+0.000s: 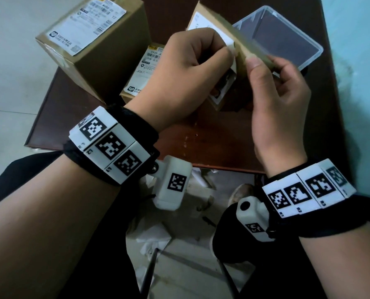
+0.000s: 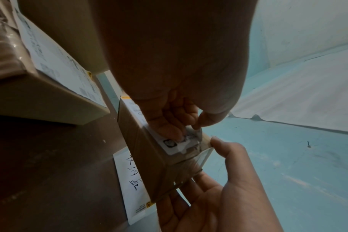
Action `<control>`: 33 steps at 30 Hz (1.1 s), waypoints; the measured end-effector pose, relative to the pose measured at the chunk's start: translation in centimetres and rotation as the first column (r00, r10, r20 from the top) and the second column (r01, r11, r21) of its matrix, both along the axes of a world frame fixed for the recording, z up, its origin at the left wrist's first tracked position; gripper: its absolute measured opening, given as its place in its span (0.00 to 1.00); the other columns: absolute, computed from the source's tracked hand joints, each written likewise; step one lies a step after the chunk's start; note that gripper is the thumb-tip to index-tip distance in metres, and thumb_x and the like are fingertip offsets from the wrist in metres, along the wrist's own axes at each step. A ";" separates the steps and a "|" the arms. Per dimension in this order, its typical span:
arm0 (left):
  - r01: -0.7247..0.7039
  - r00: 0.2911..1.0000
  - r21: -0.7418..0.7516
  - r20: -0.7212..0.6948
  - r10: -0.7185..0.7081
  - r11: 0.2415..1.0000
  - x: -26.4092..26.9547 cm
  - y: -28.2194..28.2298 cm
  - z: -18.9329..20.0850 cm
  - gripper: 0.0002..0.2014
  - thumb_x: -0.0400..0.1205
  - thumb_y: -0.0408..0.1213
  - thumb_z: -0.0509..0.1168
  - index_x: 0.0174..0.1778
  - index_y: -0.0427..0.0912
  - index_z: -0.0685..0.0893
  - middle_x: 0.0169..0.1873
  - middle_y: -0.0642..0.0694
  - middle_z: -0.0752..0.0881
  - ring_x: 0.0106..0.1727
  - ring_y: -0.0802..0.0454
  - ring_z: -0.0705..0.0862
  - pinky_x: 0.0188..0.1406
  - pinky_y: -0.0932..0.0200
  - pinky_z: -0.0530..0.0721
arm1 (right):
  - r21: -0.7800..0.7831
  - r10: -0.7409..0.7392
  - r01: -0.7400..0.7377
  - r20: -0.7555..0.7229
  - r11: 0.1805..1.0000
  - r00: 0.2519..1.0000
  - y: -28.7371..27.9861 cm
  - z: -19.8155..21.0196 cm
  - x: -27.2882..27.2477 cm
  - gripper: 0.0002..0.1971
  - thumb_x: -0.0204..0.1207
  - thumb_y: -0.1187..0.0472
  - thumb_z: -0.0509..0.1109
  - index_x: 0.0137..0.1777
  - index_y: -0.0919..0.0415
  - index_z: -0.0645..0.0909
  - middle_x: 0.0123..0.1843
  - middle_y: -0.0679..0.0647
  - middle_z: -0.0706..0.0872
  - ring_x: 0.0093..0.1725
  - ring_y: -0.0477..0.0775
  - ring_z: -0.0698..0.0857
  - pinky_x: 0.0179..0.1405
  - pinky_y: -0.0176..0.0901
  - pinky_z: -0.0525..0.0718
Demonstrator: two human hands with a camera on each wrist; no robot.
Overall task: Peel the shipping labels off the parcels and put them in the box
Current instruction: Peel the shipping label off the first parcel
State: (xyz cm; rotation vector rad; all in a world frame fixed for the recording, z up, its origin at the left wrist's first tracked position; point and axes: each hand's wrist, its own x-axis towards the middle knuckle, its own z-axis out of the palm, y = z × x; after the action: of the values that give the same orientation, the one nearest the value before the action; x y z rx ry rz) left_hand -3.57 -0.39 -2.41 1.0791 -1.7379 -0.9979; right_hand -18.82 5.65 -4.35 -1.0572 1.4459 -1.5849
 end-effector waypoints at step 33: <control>-0.013 0.998 -0.124 -0.064 0.005 0.992 -0.6 0.6 -0.4 0.21 0.91 0.35 0.62 0.41 0.19 0.83 0.33 0.28 0.85 0.32 0.37 0.84 0.32 0.49 0.81 | 0.026 0.097 -0.098 0.033 0.995 0.995 0.0 -0.2 0.1 0.19 0.91 0.48 0.68 0.57 0.67 0.88 0.51 0.62 0.92 0.51 0.56 0.91 0.55 0.52 0.88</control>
State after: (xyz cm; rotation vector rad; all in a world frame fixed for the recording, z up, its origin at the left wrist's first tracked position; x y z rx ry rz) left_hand -4.17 0.23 -2.84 0.9654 -1.7188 -0.8965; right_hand -18.72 5.63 -4.55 -1.0655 1.3701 -1.5022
